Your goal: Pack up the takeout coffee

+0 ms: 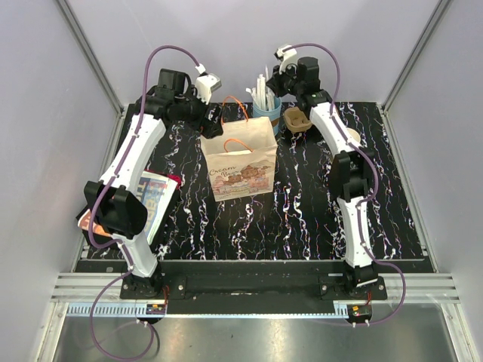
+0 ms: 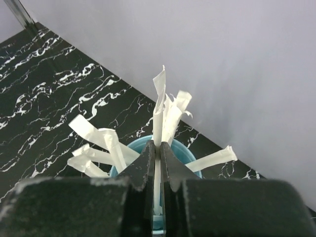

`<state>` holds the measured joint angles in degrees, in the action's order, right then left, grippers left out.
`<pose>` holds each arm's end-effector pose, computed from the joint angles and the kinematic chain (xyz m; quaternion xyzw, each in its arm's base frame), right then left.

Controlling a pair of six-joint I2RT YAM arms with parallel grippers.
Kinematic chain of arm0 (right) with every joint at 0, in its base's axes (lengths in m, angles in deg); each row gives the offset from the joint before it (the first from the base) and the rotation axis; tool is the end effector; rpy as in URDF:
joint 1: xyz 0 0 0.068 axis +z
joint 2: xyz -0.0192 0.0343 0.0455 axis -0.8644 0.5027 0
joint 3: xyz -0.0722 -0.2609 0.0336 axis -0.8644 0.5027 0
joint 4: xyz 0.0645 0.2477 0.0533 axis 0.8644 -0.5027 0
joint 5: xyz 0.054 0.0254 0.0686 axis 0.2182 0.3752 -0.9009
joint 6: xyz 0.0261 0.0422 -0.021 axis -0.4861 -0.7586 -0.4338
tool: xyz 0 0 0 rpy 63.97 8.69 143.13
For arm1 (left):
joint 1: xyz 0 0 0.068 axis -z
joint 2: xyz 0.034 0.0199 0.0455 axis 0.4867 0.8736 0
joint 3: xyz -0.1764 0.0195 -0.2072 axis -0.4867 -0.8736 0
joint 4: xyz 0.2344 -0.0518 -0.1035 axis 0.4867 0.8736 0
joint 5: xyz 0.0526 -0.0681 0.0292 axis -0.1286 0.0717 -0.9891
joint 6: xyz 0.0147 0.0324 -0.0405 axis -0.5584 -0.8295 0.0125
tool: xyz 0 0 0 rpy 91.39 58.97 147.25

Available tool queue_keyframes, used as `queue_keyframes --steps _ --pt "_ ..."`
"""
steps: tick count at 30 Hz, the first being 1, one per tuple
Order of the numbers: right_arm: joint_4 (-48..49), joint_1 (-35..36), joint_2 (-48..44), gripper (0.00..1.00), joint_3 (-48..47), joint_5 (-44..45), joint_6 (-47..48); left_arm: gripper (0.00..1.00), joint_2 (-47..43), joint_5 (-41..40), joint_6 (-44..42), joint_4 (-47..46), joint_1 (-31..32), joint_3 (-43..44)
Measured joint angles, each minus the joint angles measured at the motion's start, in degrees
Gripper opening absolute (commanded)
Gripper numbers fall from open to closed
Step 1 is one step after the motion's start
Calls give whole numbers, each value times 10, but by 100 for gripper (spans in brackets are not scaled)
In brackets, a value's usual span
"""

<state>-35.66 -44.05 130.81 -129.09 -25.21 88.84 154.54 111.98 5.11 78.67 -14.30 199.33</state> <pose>0.5440 0.1680 0.3141 -0.2894 0.7136 0.1877 0.6098 0.3757 -0.1160 0.3883 0.3376 0.8286 -0.2032 0.3977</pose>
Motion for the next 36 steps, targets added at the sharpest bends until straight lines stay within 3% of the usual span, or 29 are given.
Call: queue_keyframes --steps 20,29,36 --pt "-65 -13 -93 0 3 54 37 99 -24 -10 25 -23 0 -23" --pt "-138 -13 -292 0 40 46 85 99 -66 -46 40 -30 0 -22" --pt "-221 -10 -446 0 50 -39 94 99 -130 -60 42 -29 0 -22"
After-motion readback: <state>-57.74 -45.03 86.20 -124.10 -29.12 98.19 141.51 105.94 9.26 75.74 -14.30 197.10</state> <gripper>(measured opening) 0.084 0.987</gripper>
